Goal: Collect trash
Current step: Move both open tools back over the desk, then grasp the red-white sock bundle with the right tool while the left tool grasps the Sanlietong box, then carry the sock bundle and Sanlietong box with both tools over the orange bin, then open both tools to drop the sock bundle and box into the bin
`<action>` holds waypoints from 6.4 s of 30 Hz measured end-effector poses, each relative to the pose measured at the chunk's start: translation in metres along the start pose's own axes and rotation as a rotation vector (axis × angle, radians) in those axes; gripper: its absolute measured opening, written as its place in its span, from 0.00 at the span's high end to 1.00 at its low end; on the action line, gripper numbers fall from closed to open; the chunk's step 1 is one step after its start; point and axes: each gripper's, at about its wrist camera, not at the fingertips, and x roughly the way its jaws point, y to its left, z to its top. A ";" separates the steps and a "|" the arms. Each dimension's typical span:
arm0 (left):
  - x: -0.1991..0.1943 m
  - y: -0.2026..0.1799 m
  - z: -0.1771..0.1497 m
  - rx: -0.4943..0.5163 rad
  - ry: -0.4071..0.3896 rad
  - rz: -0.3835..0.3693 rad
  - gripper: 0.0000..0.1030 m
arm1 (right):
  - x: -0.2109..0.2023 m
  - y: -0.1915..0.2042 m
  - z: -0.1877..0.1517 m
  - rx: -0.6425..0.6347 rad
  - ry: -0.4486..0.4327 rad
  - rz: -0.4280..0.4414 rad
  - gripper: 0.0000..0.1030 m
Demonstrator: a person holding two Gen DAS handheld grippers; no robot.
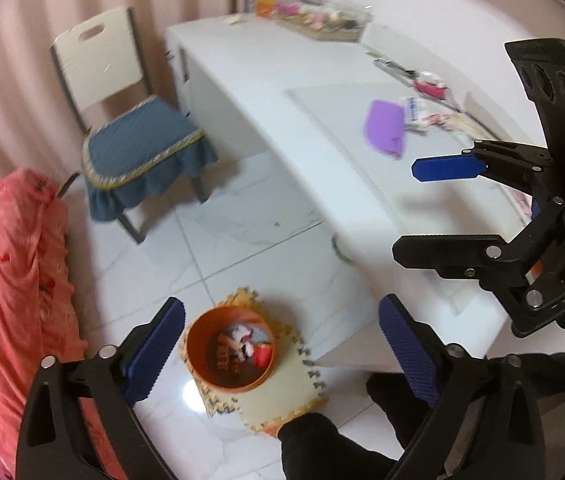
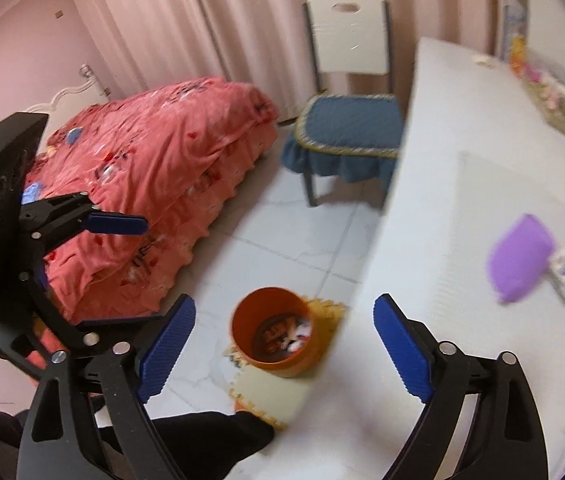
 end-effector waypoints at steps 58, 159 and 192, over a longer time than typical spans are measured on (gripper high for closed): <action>0.251 -0.212 0.247 0.607 0.198 -0.185 0.07 | 0.000 -0.392 -0.045 0.290 0.107 -0.446 0.29; 0.092 0.143 -0.079 -0.265 0.247 -0.064 0.32 | 0.208 0.074 0.025 -0.246 0.269 0.145 0.73; 0.118 0.152 -0.098 -0.277 0.326 -0.049 0.17 | 0.265 0.076 0.009 -0.183 0.368 0.124 0.46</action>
